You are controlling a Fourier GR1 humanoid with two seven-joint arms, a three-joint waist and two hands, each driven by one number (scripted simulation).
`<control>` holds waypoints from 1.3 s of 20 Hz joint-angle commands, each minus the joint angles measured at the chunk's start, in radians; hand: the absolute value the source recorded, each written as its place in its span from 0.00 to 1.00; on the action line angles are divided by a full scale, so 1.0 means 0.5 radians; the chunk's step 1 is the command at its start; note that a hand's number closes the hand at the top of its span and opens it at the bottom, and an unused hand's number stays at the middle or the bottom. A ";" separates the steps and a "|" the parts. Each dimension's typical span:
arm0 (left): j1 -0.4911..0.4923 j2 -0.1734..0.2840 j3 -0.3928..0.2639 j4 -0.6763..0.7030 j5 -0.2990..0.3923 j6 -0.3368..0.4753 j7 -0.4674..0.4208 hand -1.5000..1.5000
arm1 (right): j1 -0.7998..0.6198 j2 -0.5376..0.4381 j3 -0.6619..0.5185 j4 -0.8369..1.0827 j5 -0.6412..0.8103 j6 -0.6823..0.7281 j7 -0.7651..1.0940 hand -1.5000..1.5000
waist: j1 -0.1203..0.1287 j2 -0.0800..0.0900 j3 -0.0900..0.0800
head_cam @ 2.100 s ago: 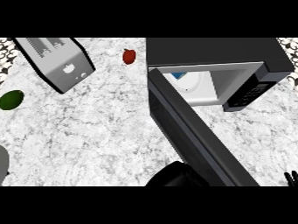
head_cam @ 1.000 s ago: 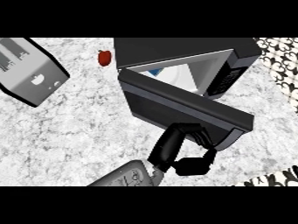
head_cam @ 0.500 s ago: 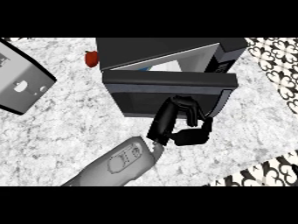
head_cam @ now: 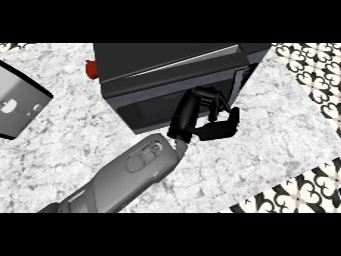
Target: Pick up the milk, place it into the microwave and close the microwave
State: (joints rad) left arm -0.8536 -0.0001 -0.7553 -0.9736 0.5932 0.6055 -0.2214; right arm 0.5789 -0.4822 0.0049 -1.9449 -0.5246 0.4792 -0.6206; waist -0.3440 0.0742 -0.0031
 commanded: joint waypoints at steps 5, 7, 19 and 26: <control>-0.197 0.000 0.109 0.220 0.162 -0.038 -0.111 1.00 | 0.010 -0.068 -0.005 -0.075 -0.100 0.110 0.003 0.00 | -0.079 0.027 0.006; -0.228 0.000 0.100 0.254 0.179 -0.034 -0.126 1.00 | 0.000 -0.087 -0.001 -0.132 -0.134 0.112 0.030 0.00 | -0.095 0.031 0.004; -0.265 0.000 0.084 0.343 0.300 -0.018 -0.287 1.00 | 0.025 -0.155 -0.048 -0.221 -0.266 0.151 0.079 0.00 | -0.130 0.031 0.011; -0.277 0.000 0.062 0.380 0.370 -0.016 -0.346 1.00 | 0.033 -0.188 -0.071 -0.287 -0.361 0.165 0.116 0.00 | -0.146 0.034 0.009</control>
State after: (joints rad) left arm -0.9301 -0.0002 -0.7473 -0.8501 0.7589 0.6148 -0.3956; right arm 0.5926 -0.5647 -0.0223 -2.0787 -0.6807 0.5314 -0.5503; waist -0.4047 0.0800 0.0012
